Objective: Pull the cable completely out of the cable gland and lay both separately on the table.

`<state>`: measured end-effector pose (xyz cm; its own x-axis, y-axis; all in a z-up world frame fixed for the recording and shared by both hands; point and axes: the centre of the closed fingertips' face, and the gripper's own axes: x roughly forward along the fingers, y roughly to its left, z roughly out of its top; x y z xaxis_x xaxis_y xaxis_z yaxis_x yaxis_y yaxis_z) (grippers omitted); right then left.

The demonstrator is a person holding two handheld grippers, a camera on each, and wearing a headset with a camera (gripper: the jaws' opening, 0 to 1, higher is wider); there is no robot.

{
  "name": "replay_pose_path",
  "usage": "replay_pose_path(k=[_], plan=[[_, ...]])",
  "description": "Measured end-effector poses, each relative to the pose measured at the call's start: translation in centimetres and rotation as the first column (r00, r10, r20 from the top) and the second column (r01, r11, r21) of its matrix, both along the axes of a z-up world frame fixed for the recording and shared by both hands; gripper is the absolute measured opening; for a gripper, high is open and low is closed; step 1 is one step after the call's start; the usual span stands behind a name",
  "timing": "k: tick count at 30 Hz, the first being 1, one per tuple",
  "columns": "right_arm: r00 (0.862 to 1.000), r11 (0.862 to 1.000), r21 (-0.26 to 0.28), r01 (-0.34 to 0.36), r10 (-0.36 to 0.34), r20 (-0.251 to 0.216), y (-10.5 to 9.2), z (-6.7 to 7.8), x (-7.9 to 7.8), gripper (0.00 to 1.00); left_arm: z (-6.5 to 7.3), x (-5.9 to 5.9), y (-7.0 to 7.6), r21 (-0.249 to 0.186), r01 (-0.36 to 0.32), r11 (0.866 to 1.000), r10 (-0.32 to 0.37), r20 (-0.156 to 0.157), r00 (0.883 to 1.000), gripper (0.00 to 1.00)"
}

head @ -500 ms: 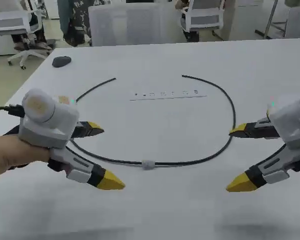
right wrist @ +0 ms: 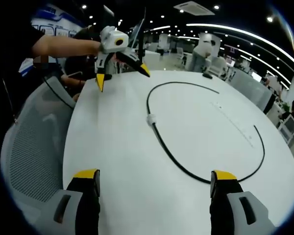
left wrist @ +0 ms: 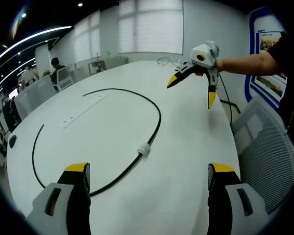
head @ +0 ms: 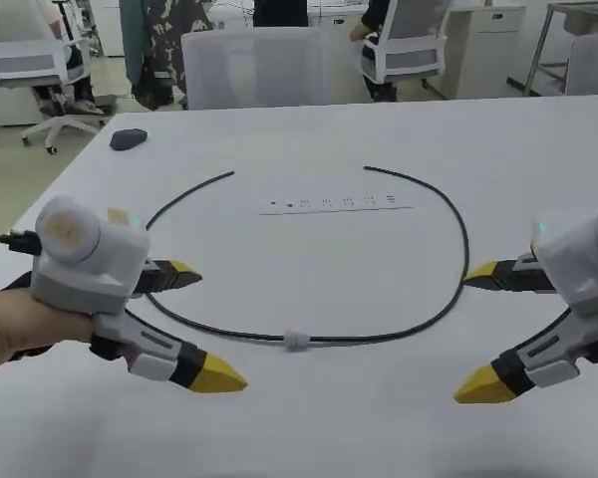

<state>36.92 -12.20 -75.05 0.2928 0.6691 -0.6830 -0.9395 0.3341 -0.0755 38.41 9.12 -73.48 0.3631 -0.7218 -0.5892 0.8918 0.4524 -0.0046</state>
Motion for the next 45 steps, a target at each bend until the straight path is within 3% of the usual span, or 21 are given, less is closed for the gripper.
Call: replay_pose_path(k=[2, 4, 9, 11, 14, 17, 20, 22, 23, 27, 29, 30, 31, 32, 34, 36, 40, 42, 45], plan=[[1.0, 1.0, 0.007, -0.002, 0.002, -0.004, 0.1, 0.1, -0.1, 0.94, 0.2, 0.3, 0.0, 0.0, -0.007, 1.0, 0.007, 0.012, 1.0, 1.0], [1.0, 1.0, -0.006, -0.019, 0.019, 0.002, 0.1, 0.0, -0.3, 0.95, 0.7, 0.8, -0.1, -0.012, -0.011, 1.0, 0.012, 0.05, 0.999, 1.0], [1.0, 1.0, -0.006, -0.021, 0.021, 0.01, 0.4, 0.3, -0.2, 0.93, 0.8, 1.0, -0.1, -0.017, -0.024, 1.0, 0.025, 0.051, 0.998, 1.0], [0.999, 1.0, -0.012, 0.023, -0.023, 0.043, 0.4, 0.5, 0.9, 0.91, 0.6, 0.8, -0.2, -0.01, -0.018, 1.0, 0.018, 0.043, 0.999, 1.0], [0.999, 0.999, 0.019, 0.034, -0.035, 0.032, 1.3, 0.7, 1.4, 0.82, 0.3, 0.7, -0.4, 0.002, -0.008, 1.0, 0.008, 0.06, 0.998, 1.0], [0.996, 0.994, 0.056, 0.092, -0.093, 0.01, 2.6, 0.7, 3.0, 0.74, -0.1, 0.7, -0.8, -0.004, -0.015, 1.0, 0.015, 0.074, 0.997, 1.0], [0.996, 0.993, 0.072, 0.089, -0.089, 0.0, 3.8, 0.3, 3.6, 0.64, -1.5, 0.2, -1.1, 0.021, -0.004, 1.0, 0.003, 0.052, 0.999, 1.0], [0.998, 0.995, 0.079, 0.056, -0.055, -0.015, 5.2, -0.3, 3.6, 0.6, -2.2, -0.2, -1.2, 0.012, 0.0, 1.0, 0.0, 0.029, 1.0, 1.0], [0.999, 0.997, 0.065, 0.036, -0.035, -0.013, 5.9, -0.9, 3.6, 0.59, -2.6, -0.3, -1.2, 0.007, -0.004, 1.0, 0.004, 0.013, 1.0, 1.0], [0.998, 0.998, 0.014, -0.056, 0.056, 0.008, 8.1, -2.7, 3.7, 0.55, -3.4, -0.3, -1.1, 0.006, -0.009, 1.0, 0.009, -0.001, 1.0, 0.99], [0.997, 0.997, 0.003, -0.078, 0.078, -0.017, 9.2, -3.8, 3.7, 0.5, -3.5, -0.2, -1.2, -0.013, -0.014, 1.0, 0.014, -0.004, 1.0, 0.99], [0.996, 0.996, -0.019, -0.088, 0.088, -0.002, 9.4, -4.3, 3.9, 0.46, -3.7, -0.2, -1.3, -0.018, -0.018, 1.0, 0.017, -0.011, 1.0, 0.99], [0.991, 0.991, -0.052, -0.122, 0.125, 0.054, 9.8, -4.7, 4.5, 0.42, -3.9, -0.3, -1.4, -0.015, -0.016, 1.0, 0.016, -0.02, 1.0, 0.99], [0.99, 0.991, -0.037, -0.125, 0.127, 0.057, 10.4, -4.9, 4.5, 0.39, -4.2, -0.4, -1.3, -0.005, -0.008, 1.0, 0.008, -0.026, 1.0, 0.99], [0.992, 0.992, 0.005, -0.13, 0.13, 0.003, 11.6, -5.2, 4.3, 0.36, -4.6, -0.5, -1.2, 0.0, -0.008, 1.0, 0.008, -0.03, 1.0, 0.99], [0.988, 0.989, -0.003, -0.15, 0.15, 0.024, 12.3, -5.4, 4.8, 0.35, -5.1, -0.5, -0.9, -0.003, -0.019, 1.0, 0.018, -0.046, 0.999, 0.99], [0.983, 0.983, 0.004, -0.186, 0.186, -0.001, 13.8, -5.9, 5.1, 0.29, -5.0, -0.1, -0.9, -0.026, -0.044, 0.999, 0.043, -0.041, 0.998, 0.99], [0.981, 0.982, 0.026, -0.188, 0.189, -0.051, 14.4, -6.2, 4.8, 0.29, -4.9, -0.3, -1.1, -0.042, -0.051, 0.998, 0.049, -0.052, 0.997, 0.99], [0.978, 0.979, 0.002, -0.204, 0.204, -0.044, 14.6, -6.7, 5.0, 0.24, -4.6, -1.0, -1.4, -0.027, -0.018, 0.999, 0.017, -0.036, 0.999, 0.99]])
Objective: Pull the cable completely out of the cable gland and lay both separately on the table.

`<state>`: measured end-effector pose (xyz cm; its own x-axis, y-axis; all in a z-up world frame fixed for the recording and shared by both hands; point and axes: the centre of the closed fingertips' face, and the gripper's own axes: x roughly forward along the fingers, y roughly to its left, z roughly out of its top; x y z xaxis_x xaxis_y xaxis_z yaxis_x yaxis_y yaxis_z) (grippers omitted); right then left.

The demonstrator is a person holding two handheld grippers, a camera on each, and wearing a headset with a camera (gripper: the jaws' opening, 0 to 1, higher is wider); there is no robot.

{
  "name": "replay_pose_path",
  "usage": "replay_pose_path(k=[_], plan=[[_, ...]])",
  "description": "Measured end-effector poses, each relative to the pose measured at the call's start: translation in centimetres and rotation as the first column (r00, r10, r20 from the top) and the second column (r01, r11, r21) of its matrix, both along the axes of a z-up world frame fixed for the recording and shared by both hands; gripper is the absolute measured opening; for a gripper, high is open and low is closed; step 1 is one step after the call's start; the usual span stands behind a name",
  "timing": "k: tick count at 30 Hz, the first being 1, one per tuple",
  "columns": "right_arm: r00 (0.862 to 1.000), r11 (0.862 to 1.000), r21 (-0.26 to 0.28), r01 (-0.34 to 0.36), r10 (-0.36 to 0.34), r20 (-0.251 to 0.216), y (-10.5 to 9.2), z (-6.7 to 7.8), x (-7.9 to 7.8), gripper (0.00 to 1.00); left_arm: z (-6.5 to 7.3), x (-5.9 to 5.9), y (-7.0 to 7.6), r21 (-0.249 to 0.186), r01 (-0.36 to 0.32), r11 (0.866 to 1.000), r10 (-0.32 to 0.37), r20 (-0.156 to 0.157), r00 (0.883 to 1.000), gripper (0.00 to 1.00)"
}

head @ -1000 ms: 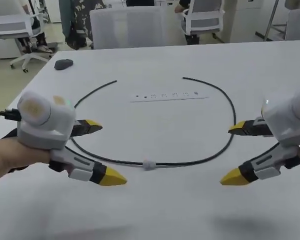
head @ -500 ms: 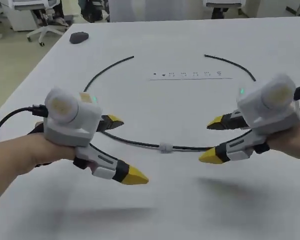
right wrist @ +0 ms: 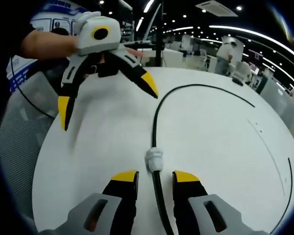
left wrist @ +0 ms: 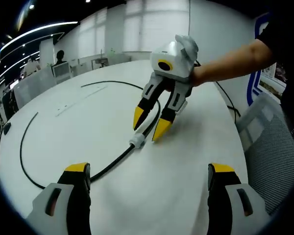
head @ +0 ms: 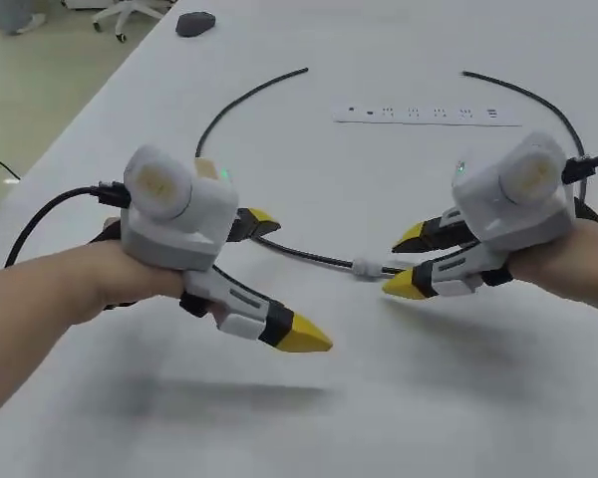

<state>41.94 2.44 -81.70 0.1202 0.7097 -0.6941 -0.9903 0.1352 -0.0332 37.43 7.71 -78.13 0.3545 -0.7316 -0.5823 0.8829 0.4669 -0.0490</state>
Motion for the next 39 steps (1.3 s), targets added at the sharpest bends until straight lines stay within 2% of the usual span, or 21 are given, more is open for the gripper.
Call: replay_pose_path(k=[2, 9, 12, 15, 18, 21, 24, 26, 27, 28, 30, 31, 32, 33, 34, 36, 38, 39], plan=[[1.0, 1.0, -0.002, -0.012, 0.012, 0.002, 0.4, -0.2, 0.1, 0.23, 0.1, -0.1, 0.1, 0.007, 0.002, 1.0, -0.002, 0.0, 1.0, 0.99], [0.999, 0.999, 0.009, -0.034, 0.034, -0.022, 1.3, -0.5, -0.2, 0.17, 1.0, 0.1, 0.0, -0.024, -0.017, 1.0, 0.018, 0.013, 1.0, 0.99], [0.999, 0.999, 0.003, -0.034, 0.034, -0.026, 1.3, -0.4, -0.1, 0.12, 0.7, 0.1, 0.1, 0.005, -0.028, 1.0, 0.028, 0.018, 0.999, 0.99], [0.999, 1.0, 0.008, -0.027, 0.027, -0.03, 1.3, -0.4, -0.1, 0.09, 1.3, 0.2, -0.3, -0.043, -0.045, 0.998, 0.047, 0.04, 0.998, 0.99], [0.999, 1.0, 0.016, -0.017, 0.017, -0.039, 1.3, -0.5, -0.1, 0.08, 1.4, 0.2, -0.4, -0.059, -0.065, 0.996, 0.067, 0.026, 0.997, 0.99], [0.996, 1.0, 0.024, -0.012, 0.014, -0.086, 1.1, -0.3, -1.0, 0.08, 1.6, 0.1, -0.4, -0.056, -0.064, 0.996, 0.067, 0.041, 0.997, 0.99], [0.993, 0.999, 0.034, -0.03, 0.034, -0.11, 0.9, 0.1, -2.6, 0.08, 2.0, -0.4, -0.5, -0.067, -0.058, 0.996, 0.061, 0.032, 0.998, 0.98], [0.988, 0.997, 0.044, -0.06, 0.065, -0.137, 0.7, 1.2, -4.4, 0.08, 1.5, -1.9, -0.9, -0.067, -0.05, 0.996, 0.046, -0.063, 0.997, 0.99], [0.985, 0.996, 0.049, -0.075, 0.081, -0.15, 0.5, 1.7, -5.3, 0.08, 1.6, -2.1, -1.4, -0.086, -0.028, 0.996, 0.024, -0.052, 0.998, 0.99], [0.985, 0.996, 0.05, -0.079, 0.086, -0.147, 0.5, 1.9, -5.6, 0.08, 1.8, -2.4, -1.6, -0.097, -0.02, 0.995, 0.016, -0.041, 0.999, 0.97], [0.982, 0.991, 0.059, -0.117, 0.124, -0.145, 0.0, 3.3, -7.7, 0.08, 2.0, -2.9, -2.2, -0.094, -0.012, 0.995, 0.009, -0.035, 0.999, 0.95], [0.982, 0.99, 0.065, -0.126, 0.134, -0.136, -0.1, 3.9, -8.3, 0.08, 2.4, -3.2, -2.6, -0.115, -0.012, 0.993, 0.006, -0.049, 0.999, 0.92], [0.985, 0.987, 0.095, -0.126, 0.136, -0.108, 0.0, 4.9, -8.9, 0.08, 3.1, -3.9, -3.5, -0.18, 0.005, 0.984, -0.019, -0.08, 0.997, 0.86], [0.986, 0.981, 0.135, -0.136, 0.147, -0.075, 0.2, 5.9, -9.4, 0.08, 4.3, -4.9, -4.5, -0.264, 0.011, 0.964, -0.049, -0.138, 0.989, 0.79], [0.989, 0.982, 0.134, -0.133, 0.141, -0.054, -0.2, 6.7, -10.1, 0.07, 5.1, -5.4, -5.0, -0.313, 0.015, 0.95, -0.07, -0.163, 0.984, 0.71], [0.989, 0.981, 0.13, -0.147, 0.146, 0.015, -0.8, 8.0, -11.0, 0.07, 6.4, -6.2, -5.9, -0.382, 0.028, 0.924, -0.102, -0.174, 0.979, 0.62], [0.99, 0.981, 0.129, -0.143, 0.141, 0.024, -1.2, 8.8, -12.1, 0.07, 7.1, -6.7, -6.4, -0.4, 0.055, 0.915, -0.123, -0.146, 0.982, 0.57], [0.991, 0.981, 0.137, -0.137, 0.135, 0.027, -1.5, 9.4, -12.7, 0.07, 7.3, -6.8, -6.6, -0.406, 0.057, 0.912, -0.126, -0.145, 0.981, 0.54]])
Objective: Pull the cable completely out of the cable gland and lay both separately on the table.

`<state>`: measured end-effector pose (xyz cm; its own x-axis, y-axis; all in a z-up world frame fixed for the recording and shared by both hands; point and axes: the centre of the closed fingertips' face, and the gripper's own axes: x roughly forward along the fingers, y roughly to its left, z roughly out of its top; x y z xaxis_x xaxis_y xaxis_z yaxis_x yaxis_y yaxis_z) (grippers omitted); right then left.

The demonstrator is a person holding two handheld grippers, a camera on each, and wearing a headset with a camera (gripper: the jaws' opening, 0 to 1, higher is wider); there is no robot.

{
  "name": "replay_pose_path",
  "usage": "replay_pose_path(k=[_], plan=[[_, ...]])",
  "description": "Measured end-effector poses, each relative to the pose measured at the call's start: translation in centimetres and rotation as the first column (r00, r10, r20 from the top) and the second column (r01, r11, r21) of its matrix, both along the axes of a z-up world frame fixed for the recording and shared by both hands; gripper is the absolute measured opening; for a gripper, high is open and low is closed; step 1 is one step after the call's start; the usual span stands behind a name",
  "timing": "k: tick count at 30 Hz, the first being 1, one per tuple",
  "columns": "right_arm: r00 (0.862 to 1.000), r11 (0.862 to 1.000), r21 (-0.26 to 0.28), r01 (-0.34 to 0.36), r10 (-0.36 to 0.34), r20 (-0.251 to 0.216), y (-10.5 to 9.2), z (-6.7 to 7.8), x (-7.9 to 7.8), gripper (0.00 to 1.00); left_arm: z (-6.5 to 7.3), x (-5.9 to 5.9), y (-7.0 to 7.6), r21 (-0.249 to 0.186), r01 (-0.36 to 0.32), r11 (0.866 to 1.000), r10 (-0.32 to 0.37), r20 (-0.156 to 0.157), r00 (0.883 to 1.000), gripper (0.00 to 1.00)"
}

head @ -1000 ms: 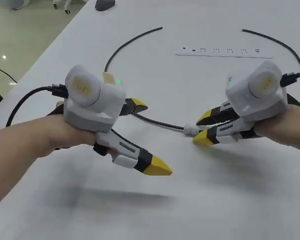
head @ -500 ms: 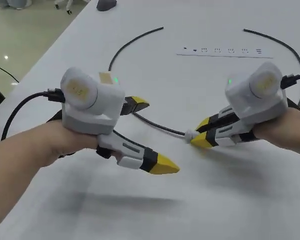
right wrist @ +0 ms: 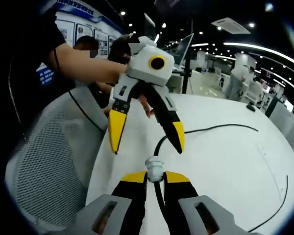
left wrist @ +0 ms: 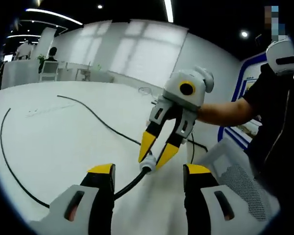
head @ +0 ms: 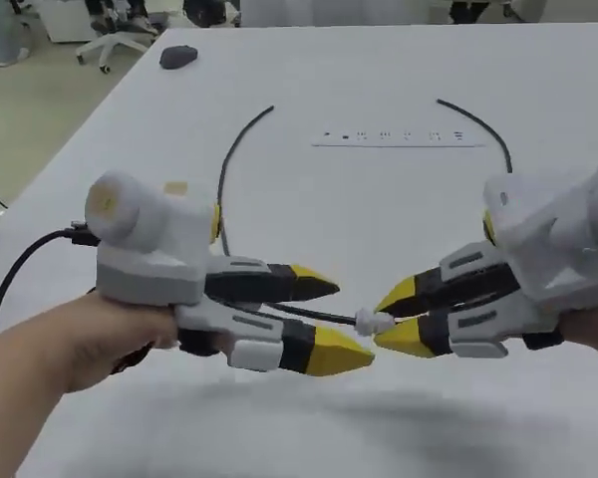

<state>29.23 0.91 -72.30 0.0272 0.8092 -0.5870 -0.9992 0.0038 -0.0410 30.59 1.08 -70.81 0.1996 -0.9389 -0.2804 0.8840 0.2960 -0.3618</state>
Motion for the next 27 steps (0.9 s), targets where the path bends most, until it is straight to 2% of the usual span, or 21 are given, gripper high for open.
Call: replay_pose_path(k=[3, 5, 7, 11, 13, 17, 19, 20, 21, 25, 27], plan=[[1.0, 0.999, 0.04, 0.023, -0.023, 0.005, -0.4, 1.5, -1.0, 0.07, 0.5, -0.9, -0.9, -0.026, 0.039, 0.999, -0.039, -0.01, 0.999, 0.43], [0.999, 0.998, 0.043, 0.035, -0.036, 0.013, -0.7, 2.0, -1.4, 0.07, 0.6, -1.8, -1.7, -0.035, 0.071, 0.997, -0.073, -0.063, 0.995, 0.35], [0.998, 0.997, 0.051, 0.052, -0.054, 0.034, -1.0, 2.2, -1.6, 0.07, 1.2, -2.4, -2.2, -0.05, 0.091, 0.995, -0.093, -0.037, 0.995, 0.31], [0.997, 0.996, 0.061, 0.066, -0.068, 0.022, -1.4, 2.2, -2.1, 0.07, 1.8, -3.0, -2.6, -0.068, 0.115, 0.991, -0.117, -0.034, 0.993, 0.26], [0.997, 0.996, 0.062, 0.069, -0.07, 0.016, -1.6, 2.2, -2.5, 0.07, 2.3, -3.4, -2.9, -0.085, 0.139, 0.987, -0.14, -0.011, 0.99, 0.22], [0.998, 0.995, 0.073, 0.069, -0.068, -0.012, -1.7, 2.4, -3.0, 0.07, 2.0, -3.6, -3.1, -0.073, 0.145, 0.987, -0.145, 0.0, 0.989, 0.17], [0.998, 0.995, 0.072, 0.068, -0.066, -0.024, -1.8, 2.3, -3.1, 0.07, 1.9, -3.6, -3.2, -0.075, 0.147, 0.986, -0.148, -0.005, 0.989, 0.16], [0.998, 0.995, 0.069, 0.066, -0.064, -0.027, -1.9, 2.3, -3.1, 0.07, 1.8, -3.7, -3.3, -0.075, 0.149, 0.986, -0.15, -0.004, 0.989, 0.16], [0.998, 0.996, 0.062, 0.062, -0.06, -0.028, -1.9, 2.2, -3.1, 0.07, 1.7, -3.8, -3.4, -0.067, 0.158, 0.985, -0.157, 0.019, 0.987, 0.16], [0.998, 0.997, 0.05, 0.055, -0.054, -0.026, -1.9, 2.0, -3.0, 0.07, 1.6, -3.7, -3.3, -0.069, 0.157, 0.985, -0.156, 0.017, 0.988, 0.16], [0.996, 0.996, 0.059, 0.061, -0.057, -0.067, -1.9, 2.0, -3.0, 0.08, 1.6, -3.7, -3.3, -0.075, 0.157, 0.985, -0.156, 0.019, 0.988, 0.15]])
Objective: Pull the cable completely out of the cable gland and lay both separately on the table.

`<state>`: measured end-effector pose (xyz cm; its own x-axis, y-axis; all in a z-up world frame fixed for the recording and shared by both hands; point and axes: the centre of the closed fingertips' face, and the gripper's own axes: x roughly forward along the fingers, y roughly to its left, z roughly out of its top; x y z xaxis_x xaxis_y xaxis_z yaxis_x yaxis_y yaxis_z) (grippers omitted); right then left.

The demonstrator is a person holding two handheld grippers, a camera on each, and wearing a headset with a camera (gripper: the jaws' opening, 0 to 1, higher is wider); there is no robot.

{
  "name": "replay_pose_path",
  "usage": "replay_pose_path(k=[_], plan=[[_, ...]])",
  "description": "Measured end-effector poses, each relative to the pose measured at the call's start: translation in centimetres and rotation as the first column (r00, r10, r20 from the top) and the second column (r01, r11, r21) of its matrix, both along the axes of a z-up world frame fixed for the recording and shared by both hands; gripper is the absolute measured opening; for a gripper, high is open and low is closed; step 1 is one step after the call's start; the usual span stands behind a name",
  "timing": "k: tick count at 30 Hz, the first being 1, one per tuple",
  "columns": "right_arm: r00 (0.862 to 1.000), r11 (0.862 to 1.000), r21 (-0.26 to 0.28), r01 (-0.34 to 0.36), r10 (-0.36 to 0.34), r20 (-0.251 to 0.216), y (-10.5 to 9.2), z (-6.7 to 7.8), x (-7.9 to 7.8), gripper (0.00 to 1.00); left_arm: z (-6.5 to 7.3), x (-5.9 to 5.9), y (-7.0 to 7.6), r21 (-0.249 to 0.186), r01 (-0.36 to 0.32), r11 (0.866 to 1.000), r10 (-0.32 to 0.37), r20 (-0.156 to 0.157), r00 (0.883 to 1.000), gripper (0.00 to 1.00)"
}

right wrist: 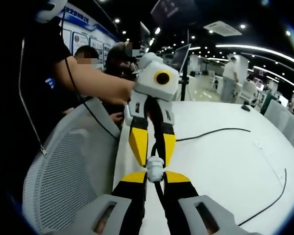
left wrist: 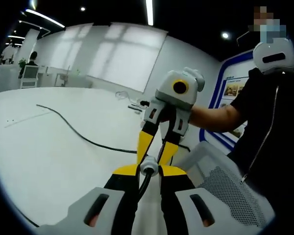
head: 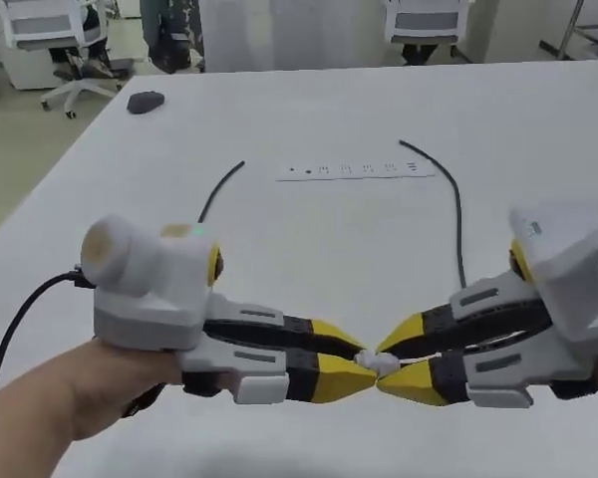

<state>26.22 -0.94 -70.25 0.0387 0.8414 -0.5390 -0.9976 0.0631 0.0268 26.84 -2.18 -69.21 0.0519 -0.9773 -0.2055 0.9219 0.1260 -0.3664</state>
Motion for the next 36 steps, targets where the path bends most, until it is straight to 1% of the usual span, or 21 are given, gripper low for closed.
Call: replay_pose_path(k=[1, 2, 3, 5, 7, 9, 10, 11, 13, 14, 16, 17, 18, 21, 24, 26, 27, 29, 30, 34, 36], plan=[[0.997, 1.0, 0.015, 0.012, -0.011, -0.078, 0.0, 0.0, -0.2, 0.08, 0.0, -0.1, 0.0, -0.003, 0.001, 1.0, -0.001, -0.003, 1.0, 0.15], [0.988, 0.999, 0.037, 0.025, -0.019, -0.155, 0.0, 0.0, -0.5, 0.09, 0.0, -0.4, 0.0, -0.006, 0.018, 1.0, -0.018, 0.025, 1.0, 0.15], [0.96, 0.997, 0.058, 0.046, -0.029, -0.279, -0.1, 0.0, -0.9, 0.09, -0.1, -0.8, -0.1, 0.005, 0.046, 0.999, -0.046, 0.077, 0.996, 0.15], [0.928, 0.993, 0.094, 0.069, -0.029, -0.372, -0.2, 0.0, -0.8, 0.09, -0.2, -1.2, -0.1, 0.023, 0.065, 0.998, -0.067, 0.137, 0.988, 0.15], [0.91, 0.992, 0.107, 0.073, -0.022, -0.415, -0.2, -0.1, -1.0, 0.08, -0.3, -1.6, -0.1, 0.038, 0.081, 0.996, -0.086, 0.166, 0.982, 0.15], [0.893, 0.99, 0.109, 0.085, -0.028, -0.448, -0.2, -0.3, -1.0, 0.08, -0.4, -1.6, -0.1, 0.045, 0.078, 0.996, -0.084, 0.172, 0.981, 0.15], [0.894, 0.991, 0.107, 0.081, -0.025, -0.447, -0.1, -0.4, -1.0, 0.08, -0.4, -1.6, -0.1, 0.044, 0.079, 0.996, -0.085, 0.168, 0.982, 0.15], [0.906, 0.992, 0.109, 0.067, -0.014, -0.423, -0.1, -0.2, -1.2, 0.08, -0.4, -1.6, -0.1, 0.038, 0.069, 0.997, -0.073, 0.139, 0.988, 0.15], [0.941, 0.993, 0.106, 0.058, -0.019, -0.338, 0.0, 0.0, -0.8, 0.07, -0.4, -1.3, 0.1, 0.026, 0.055, 0.998, -0.058, 0.158, 0.986, 0.15], [0.946, 0.993, 0.105, 0.06, -0.023, -0.322, 0.0, 0.1, -0.7, 0.07, -0.4, -1.3, 0.2, 0.025, 0.051, 0.998, -0.055, 0.161, 0.985, 0.14], [0.971, 0.994, 0.092, 0.052, -0.028, -0.239, 0.1, 0.4, -0.4, 0.07, -0.2, -0.6, 0.3, -0.011, 0.01, 1.0, -0.009, 0.076, 0.997, 0.14], [0.973, 0.994, 0.089, 0.064, -0.043, -0.226, 0.1, 0.5, -0.3, 0.07, -0.2, -0.4, 0.4, -0.02, 0.003, 1.0, -0.001, 0.084, 0.996, 0.14], [0.976, 0.994, 0.078, 0.079, -0.061, -0.211, 0.2, 0.6, -0.2, 0.06, -0.1, -0.1, 0.5, -0.034, -0.017, 0.999, 0.018, 0.041, 0.999, 0.14], [0.997, 0.997, 0.049, 0.054, -0.052, -0.053, 0.3, 1.0, 0.1, 0.06, 0.1, 0.2, 0.8, -0.076, -0.054, 0.996, 0.044, -0.122, 0.992, 0.14], [0.998, 0.999, 0.005, 0.041, -0.041, 0.05, 0.3, 1.1, 0.1, 0.06, 0.1, 0.5, 0.9, -0.102, -0.068, 0.992, 0.051, -0.158, 0.986, 0.14], [0.994, 1.0, 0.0, 0.028, -0.028, 0.107, 0.4, 1.2, 0.1, 0.06, 0.2, 0.6, 0.9, -0.111, -0.085, 0.99, 0.059, -0.225, 0.973, 0.14], [0.993, 1.0, -0.003, 0.028, -0.027, 0.113, 0.4, 1.2, 0.1, 0.06, 0.2, 0.7, 0.9, -0.109, -0.084, 0.991, 0.056, -0.238, 0.97, 0.14], [0.992, 1.0, -0.003, 0.028, -0.027, 0.12, 0.4, 1.3, 0.1, 0.06, 0.3, 0.7, 0.9, -0.11, -0.084, 0.99, 0.056, -0.233, 0.971, 0.14], [0.989, 1.0, -0.006, 0.019, -0.018, 0.146, 0.5, 1.3, 0.1, 0.07, 0.4, 0.7, 0.9, -0.111, -0.087, 0.99, 0.058, -0.24, 0.969, 0.14], [0.982, 0.999, -0.015, 0.028, -0.025, 0.187, 0.6, 1.4, 0.2, 0.07, 0.5, 0.7, 1.0, -0.11, -0.092, 0.99, 0.056, -0.295, 0.954, 0.15], [0.981, 0.999, -0.027, 0.03, -0.025, 0.19, 0.7, 1.3, 0.3, 0.07, 0.6, 0.5, 1.0, -0.106, -0.087, 0.991, 0.058, -0.251, 0.966, 0.15]])
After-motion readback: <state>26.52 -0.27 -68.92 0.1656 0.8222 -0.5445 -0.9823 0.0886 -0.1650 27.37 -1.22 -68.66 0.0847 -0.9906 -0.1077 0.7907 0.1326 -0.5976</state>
